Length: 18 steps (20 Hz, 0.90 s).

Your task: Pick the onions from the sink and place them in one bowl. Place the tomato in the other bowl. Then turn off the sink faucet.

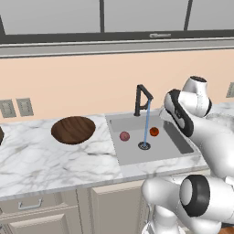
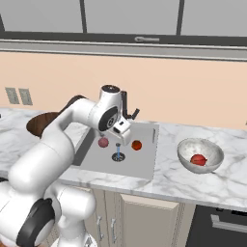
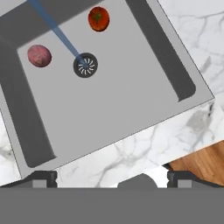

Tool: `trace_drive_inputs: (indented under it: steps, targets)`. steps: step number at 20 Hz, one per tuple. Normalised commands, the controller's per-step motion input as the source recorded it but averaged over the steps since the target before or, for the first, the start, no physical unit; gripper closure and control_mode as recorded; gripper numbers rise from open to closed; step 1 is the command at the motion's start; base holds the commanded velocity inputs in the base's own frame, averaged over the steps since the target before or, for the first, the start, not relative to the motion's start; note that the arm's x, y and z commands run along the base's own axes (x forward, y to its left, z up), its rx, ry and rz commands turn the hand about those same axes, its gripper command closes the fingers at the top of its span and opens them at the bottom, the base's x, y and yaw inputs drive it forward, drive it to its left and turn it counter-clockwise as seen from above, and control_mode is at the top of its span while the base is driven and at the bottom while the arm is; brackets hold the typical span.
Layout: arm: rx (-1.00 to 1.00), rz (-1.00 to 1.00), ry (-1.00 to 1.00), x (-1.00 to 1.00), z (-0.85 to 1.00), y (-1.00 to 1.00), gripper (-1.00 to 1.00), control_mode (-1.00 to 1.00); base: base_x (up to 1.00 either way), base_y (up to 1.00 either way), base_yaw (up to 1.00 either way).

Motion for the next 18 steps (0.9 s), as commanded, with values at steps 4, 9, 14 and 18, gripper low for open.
trace_drive_inputs:
  steps: [4,9,14,18]
  targets:
    - [0.06,0.0,0.0,0.29,-0.38,0.69,-1.0,-1.0,0.0,0.0,0.0]
    - [0.06,0.0,0.01,0.37,-0.44,0.58,-1.0,-1.0,0.0,0.0,0.0]
    - [0.06,-0.12,0.0,0.14,-0.34,0.47,-1.0,-1.0,0.0,0.0,0.0]
    - [0.0,-0.24,0.0,0.08,-0.33,0.4,-1.0,-1.0,0.0,0.0,0.0]
